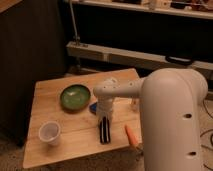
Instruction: Place the eraser in the ceramic cup
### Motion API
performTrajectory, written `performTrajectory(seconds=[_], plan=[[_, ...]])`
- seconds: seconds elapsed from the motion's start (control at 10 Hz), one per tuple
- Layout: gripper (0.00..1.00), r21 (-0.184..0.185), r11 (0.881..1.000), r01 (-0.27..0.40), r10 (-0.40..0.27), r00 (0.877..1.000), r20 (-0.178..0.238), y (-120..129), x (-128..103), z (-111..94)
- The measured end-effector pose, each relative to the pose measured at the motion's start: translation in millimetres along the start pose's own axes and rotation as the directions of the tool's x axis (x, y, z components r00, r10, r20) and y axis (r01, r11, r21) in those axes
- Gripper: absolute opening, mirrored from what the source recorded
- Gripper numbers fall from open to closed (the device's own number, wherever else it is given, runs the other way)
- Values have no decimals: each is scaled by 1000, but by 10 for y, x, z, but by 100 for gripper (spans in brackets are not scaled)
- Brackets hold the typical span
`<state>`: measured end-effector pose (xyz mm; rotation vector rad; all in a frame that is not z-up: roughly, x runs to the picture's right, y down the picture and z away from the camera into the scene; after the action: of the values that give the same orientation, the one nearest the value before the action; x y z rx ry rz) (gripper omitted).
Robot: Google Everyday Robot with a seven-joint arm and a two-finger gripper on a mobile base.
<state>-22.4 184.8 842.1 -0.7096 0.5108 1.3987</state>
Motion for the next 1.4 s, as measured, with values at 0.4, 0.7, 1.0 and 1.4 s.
performTrajectory(seconds=[0.4,0.7,1.0,1.4], plan=[[0,-58,992,111,-98,977,191,574,-137,-720],[0,-105,955,278,-225,907,355,1207,-323,-1278],[0,-146,870,471,-325,771,547,1821,-423,-1726],[0,-181,752,634,-351,617,704,2196,-227,-2172]])
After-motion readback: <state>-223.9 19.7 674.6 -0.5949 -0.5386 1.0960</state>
